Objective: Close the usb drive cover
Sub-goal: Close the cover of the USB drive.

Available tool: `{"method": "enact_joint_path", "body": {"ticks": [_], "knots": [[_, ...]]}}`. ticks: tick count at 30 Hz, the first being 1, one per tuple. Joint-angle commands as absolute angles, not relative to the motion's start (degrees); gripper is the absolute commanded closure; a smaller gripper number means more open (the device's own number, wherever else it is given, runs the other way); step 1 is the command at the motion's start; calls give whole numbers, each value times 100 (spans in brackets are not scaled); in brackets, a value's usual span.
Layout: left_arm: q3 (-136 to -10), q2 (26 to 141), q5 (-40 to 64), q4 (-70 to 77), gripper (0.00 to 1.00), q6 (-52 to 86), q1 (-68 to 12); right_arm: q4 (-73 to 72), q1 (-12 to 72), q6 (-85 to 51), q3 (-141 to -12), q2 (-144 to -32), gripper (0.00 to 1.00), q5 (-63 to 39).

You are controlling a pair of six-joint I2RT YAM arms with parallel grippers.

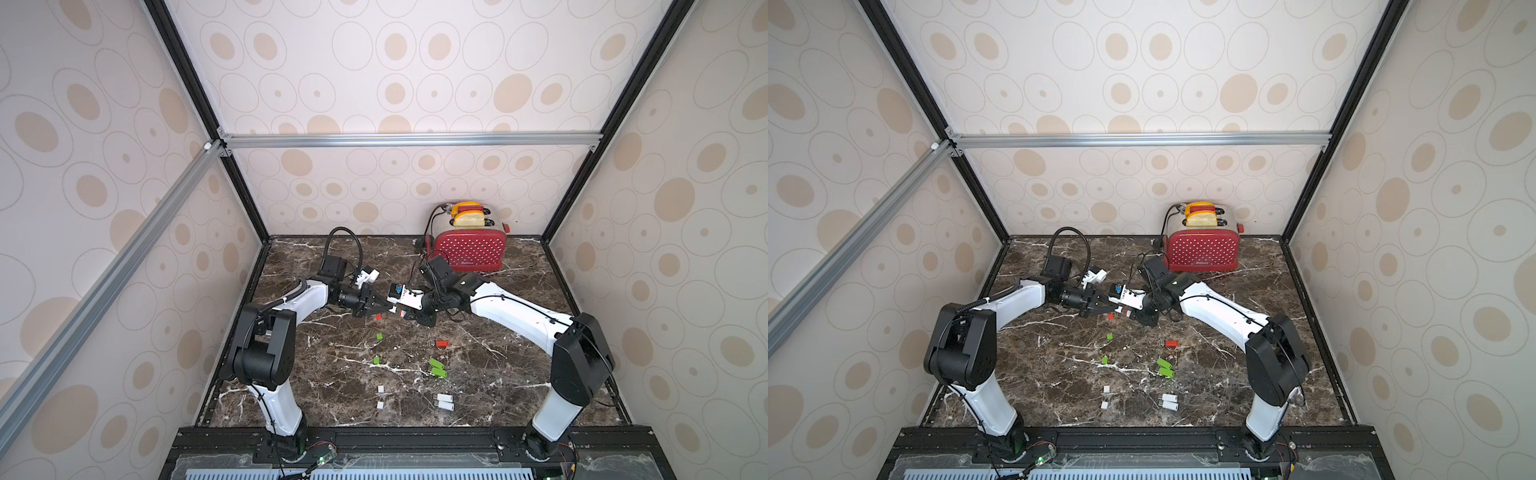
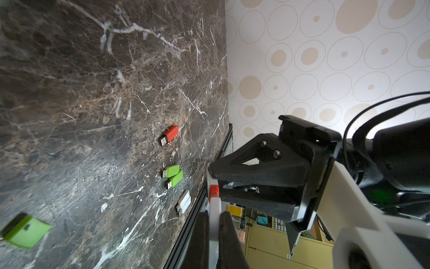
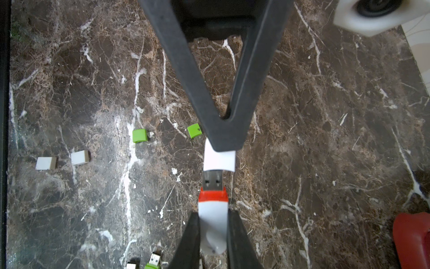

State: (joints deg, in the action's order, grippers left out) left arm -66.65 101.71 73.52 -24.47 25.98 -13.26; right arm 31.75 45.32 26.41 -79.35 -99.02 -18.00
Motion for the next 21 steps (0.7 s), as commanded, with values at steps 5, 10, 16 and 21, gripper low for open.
{"method": "enact_joint_path", "body": {"ticks": [5,10,16,21], "knots": [[-6878,10211,7160,-2746,100,2290,-1392,3195,4613,2617,-8117,-9950,96,-1834],[-6908,10215,7066,-2771,100,2310,-1413,3200,4614,2610,-8122,-9965,96,-1837],[-6856,10192,7243,-2452,100,2638,-1415,3219,4643,2605,-8156,-10018,96,-1841],[-6871,10149,7317,-2396,100,2651,-1415,3235,4648,2700,-8089,-9987,96,-1773]]}}
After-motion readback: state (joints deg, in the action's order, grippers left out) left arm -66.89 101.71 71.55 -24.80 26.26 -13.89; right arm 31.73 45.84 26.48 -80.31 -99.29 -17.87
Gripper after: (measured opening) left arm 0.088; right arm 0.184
